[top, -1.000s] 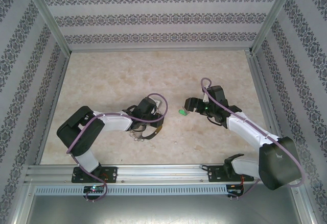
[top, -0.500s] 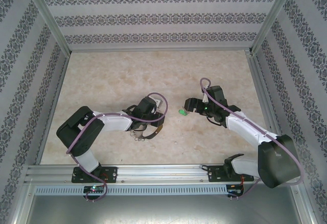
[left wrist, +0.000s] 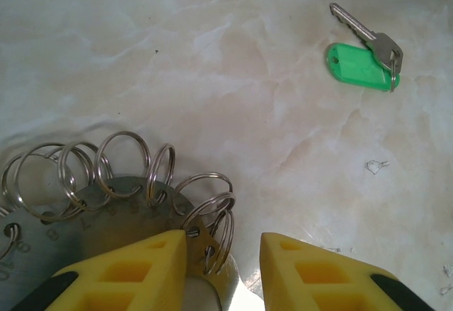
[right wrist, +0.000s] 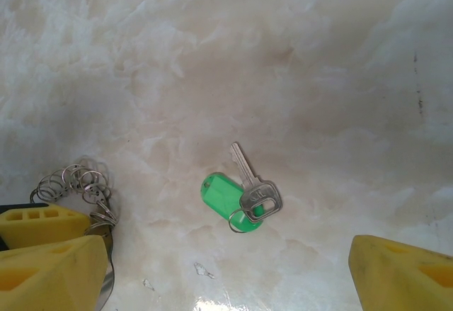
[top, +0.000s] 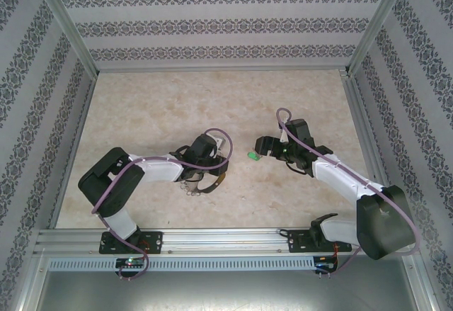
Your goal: Put the keys on the keyring
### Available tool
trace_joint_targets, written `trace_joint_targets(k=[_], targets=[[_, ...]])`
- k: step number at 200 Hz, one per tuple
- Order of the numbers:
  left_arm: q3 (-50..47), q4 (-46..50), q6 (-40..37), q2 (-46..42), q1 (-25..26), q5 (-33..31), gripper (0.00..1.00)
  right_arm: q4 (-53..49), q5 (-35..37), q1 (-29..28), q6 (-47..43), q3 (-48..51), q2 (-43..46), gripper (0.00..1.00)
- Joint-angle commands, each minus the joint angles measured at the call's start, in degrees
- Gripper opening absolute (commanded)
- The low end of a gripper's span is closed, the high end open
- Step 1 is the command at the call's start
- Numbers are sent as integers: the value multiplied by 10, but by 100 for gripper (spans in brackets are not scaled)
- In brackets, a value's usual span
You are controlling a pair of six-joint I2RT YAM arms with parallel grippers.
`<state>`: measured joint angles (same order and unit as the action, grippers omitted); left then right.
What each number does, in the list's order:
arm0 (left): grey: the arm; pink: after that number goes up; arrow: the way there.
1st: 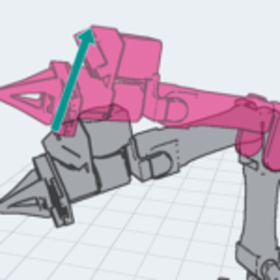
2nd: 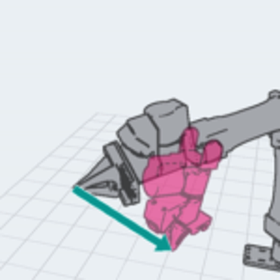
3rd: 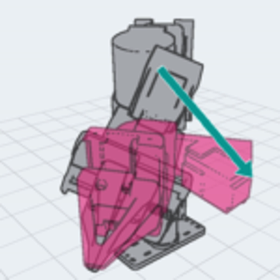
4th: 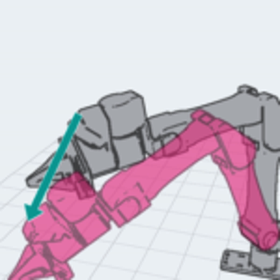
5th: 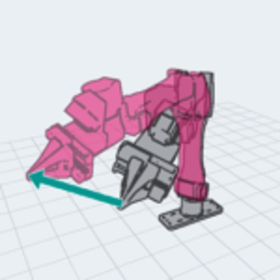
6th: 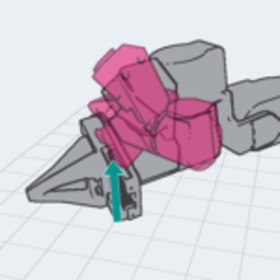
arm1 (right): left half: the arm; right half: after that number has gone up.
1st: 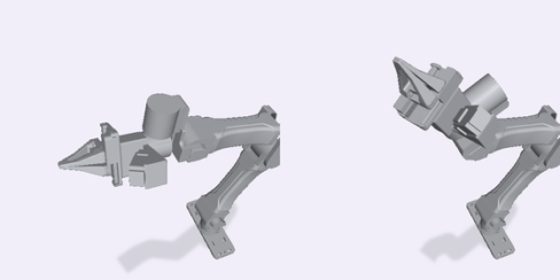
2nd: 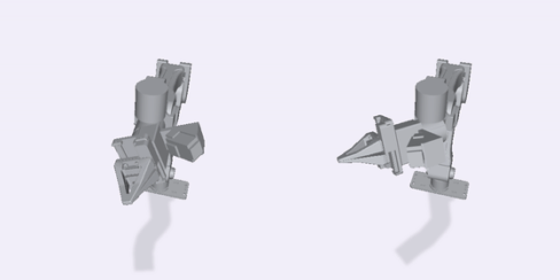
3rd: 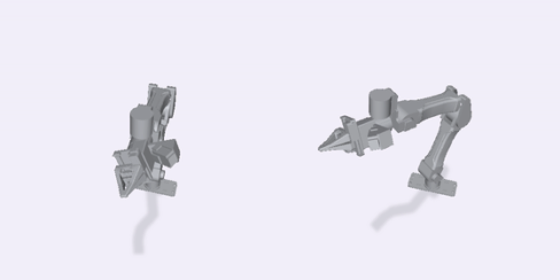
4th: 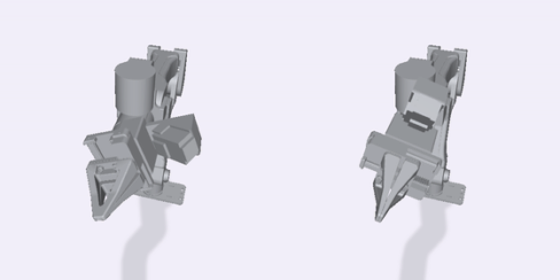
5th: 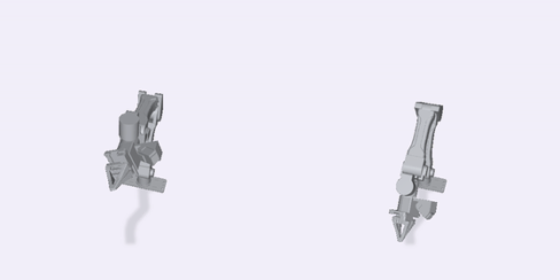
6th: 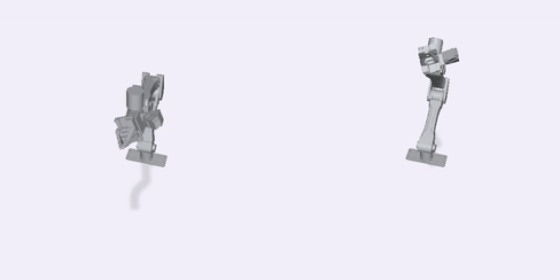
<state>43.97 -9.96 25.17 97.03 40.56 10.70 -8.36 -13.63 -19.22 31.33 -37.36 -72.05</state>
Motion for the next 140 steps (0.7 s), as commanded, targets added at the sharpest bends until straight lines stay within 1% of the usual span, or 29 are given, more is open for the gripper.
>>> trace_joint_targets(k=[1,70,88,100,114,117,140], targets=[[20,-27,8,9,7,12,33,3,-11,6,-9,-8,2,89],[25,-36,11,10,7,37,33,1,-12,7,-9,-8,4,89],[22,-40,12,2,7,44,33,0,-12,6,-9,-7,6,89],[14,-46,14,-10,7,37,33,-2,-11,6,-10,-7,8,90],[3,-53,15,-33,7,23,34,-7,1,7,-10,-9,12,94],[1,-53,15,-37,7,20,34,-8,3,7,-9,-9,13,98],[1,-33,5,-65,7,-3,36,-20,57,5,8,-10,15,98]])
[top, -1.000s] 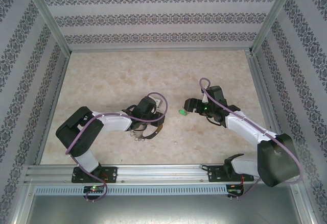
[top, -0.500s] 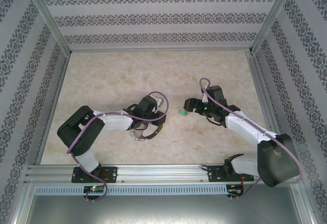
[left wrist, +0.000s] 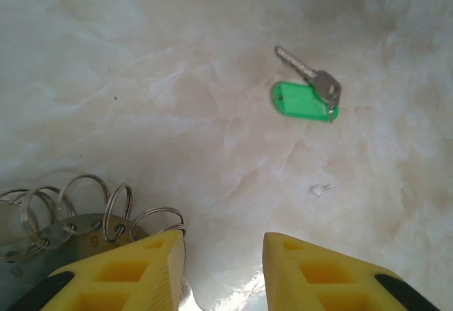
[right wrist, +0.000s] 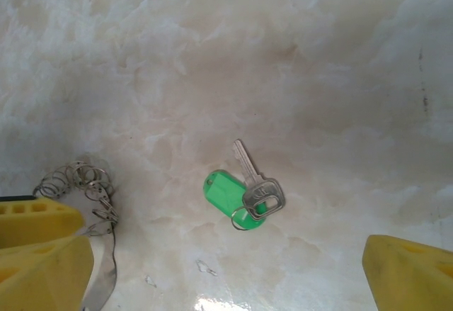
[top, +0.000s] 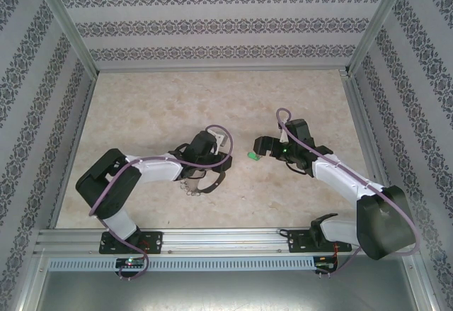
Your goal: Put the keys on the keyring
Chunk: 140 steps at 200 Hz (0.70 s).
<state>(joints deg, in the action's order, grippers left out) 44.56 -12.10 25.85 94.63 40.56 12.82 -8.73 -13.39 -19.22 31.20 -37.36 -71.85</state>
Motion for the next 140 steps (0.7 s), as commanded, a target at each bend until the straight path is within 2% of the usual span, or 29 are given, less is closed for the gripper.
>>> trace_joint_targets(k=[1,14,29,42,61,98,115,140], targets=[[-6,-10,-3,-42,7,-25,36,-16,58,5,10,-10,14,98],[0,14,-9,-51,7,-42,38,-22,87,4,21,-13,14,98],[16,64,-24,-52,7,-63,40,-28,85,5,2,-15,14,98],[26,99,-42,-49,8,-64,41,-15,66,5,-14,-6,19,98],[31,132,-66,-45,8,-64,37,4,33,4,-25,7,25,95],[23,119,-89,-29,8,-36,30,19,-14,4,-26,12,12,82],[23,106,-87,-16,8,-31,27,21,-20,4,-23,10,6,81],[30,96,-85,5,8,-30,29,23,-21,4,-21,10,5,82]])
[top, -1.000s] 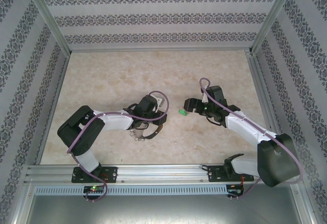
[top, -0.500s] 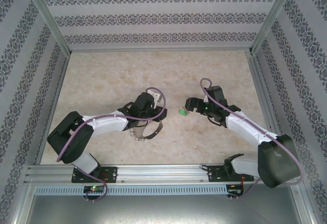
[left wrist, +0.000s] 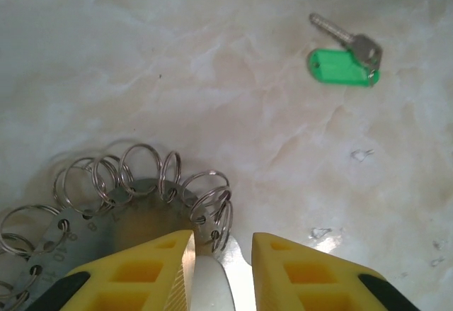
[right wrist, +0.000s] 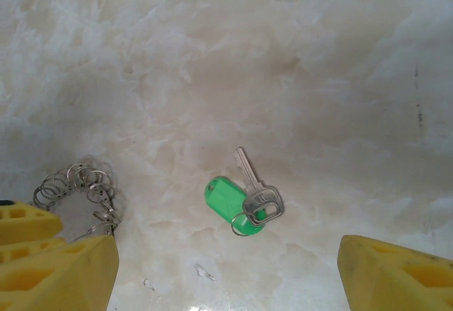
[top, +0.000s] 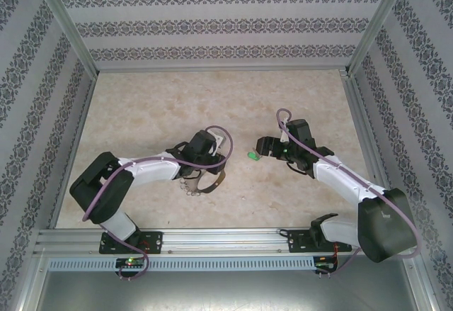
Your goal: Put the keys on the keyring
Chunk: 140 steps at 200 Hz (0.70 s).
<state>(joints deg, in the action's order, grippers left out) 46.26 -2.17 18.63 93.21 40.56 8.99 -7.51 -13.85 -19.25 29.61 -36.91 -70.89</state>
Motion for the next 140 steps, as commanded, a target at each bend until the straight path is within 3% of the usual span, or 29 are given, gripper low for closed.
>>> trace_joint_targets(k=[1,63,140], targets=[[12,-4,-13,20,8,8,29,11,-17,4,-5,5,-5,82],[12,-27,-3,38,8,12,37,8,-18,4,-7,1,-5,82],[20,-50,1,60,8,7,38,9,-20,4,-8,3,-6,82]])
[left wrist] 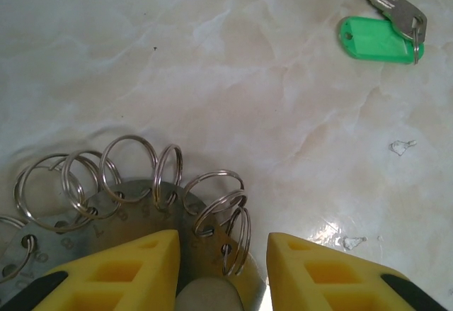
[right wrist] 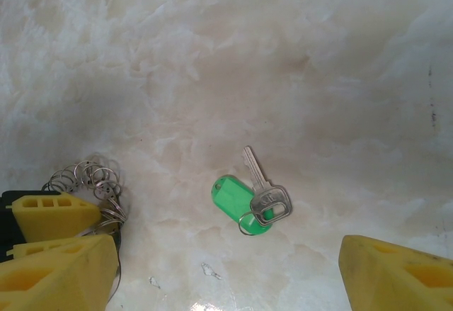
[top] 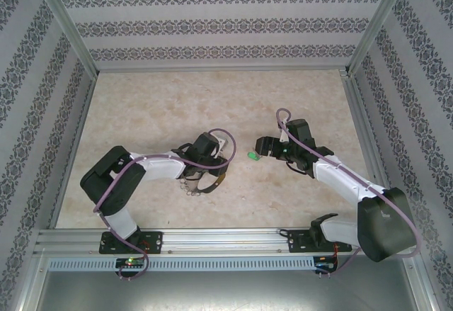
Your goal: Put the keys on the keyring
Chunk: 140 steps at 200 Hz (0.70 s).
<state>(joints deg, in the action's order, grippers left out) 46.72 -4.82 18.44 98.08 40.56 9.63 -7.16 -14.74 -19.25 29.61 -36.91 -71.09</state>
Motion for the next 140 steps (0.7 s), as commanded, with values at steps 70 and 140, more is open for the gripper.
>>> trace_joint_targets(k=[70,140], targets=[[19,-33,9,27,8,2,36,5,-6,4,-10,4,-3,82],[0,-38,14,14,8,-11,31,9,-8,4,-9,6,-3,82]])
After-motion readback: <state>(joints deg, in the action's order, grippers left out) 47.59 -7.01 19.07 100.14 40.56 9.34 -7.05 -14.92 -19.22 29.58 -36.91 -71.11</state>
